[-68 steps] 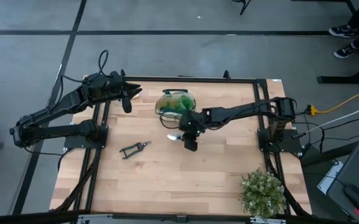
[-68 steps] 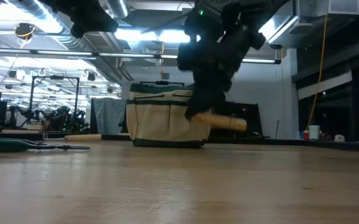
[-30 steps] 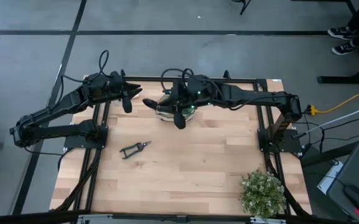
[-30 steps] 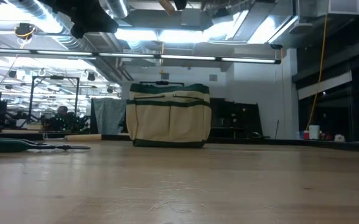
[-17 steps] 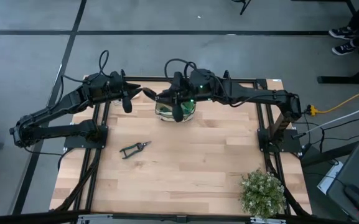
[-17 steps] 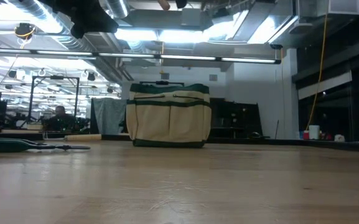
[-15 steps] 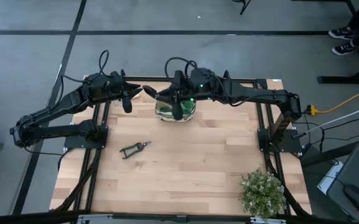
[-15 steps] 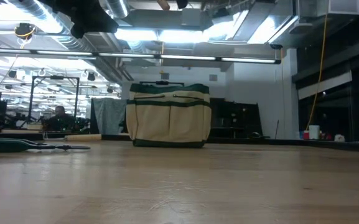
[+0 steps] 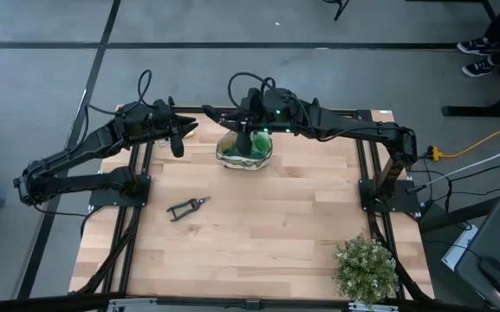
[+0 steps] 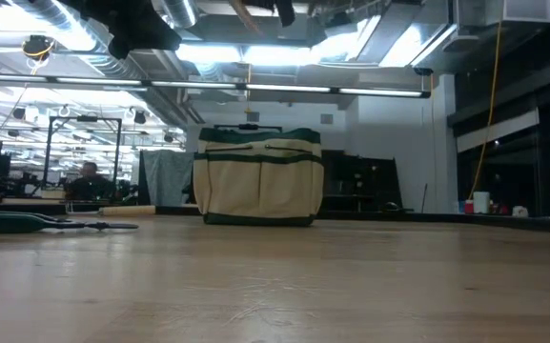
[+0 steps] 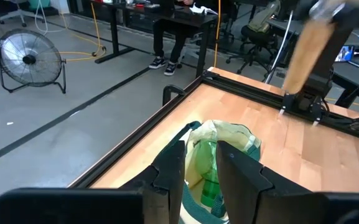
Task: Pick & Place Garden tools in Gardening bag
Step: Put the brown trowel into the gardening bag
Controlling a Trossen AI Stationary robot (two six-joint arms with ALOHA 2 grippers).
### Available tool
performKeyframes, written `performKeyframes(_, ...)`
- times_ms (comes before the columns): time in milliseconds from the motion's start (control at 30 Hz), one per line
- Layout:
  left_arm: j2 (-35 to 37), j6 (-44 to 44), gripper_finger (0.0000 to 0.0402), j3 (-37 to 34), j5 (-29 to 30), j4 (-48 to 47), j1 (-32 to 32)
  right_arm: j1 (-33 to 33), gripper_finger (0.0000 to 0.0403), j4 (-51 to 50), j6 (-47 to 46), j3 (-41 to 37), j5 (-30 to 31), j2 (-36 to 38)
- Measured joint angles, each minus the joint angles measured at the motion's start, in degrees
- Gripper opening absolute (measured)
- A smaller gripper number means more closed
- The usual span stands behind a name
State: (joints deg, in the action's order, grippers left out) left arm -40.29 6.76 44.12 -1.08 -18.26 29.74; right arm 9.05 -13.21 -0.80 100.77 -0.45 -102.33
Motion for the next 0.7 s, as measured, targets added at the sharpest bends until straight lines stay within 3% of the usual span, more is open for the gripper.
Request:
performKeyframes(200,0.0,0.0,0.0086,0.0,0.0,0.0,0.0,1.0,0.0082,-5.0,0.2,-0.8,0.4,-0.8)
performKeyframes(467,0.0,0.0,0.0086,0.0,0.0,0.0,0.0,1.9,0.0082,-25.2,0.2,-1.4,4.0,-0.9)
performKeyframes(700,0.0,0.0,0.0086,0.0,0.0,0.0,0.0,1.9,0.0082,-27.7,2.3,-5.3,6.3,-0.9)
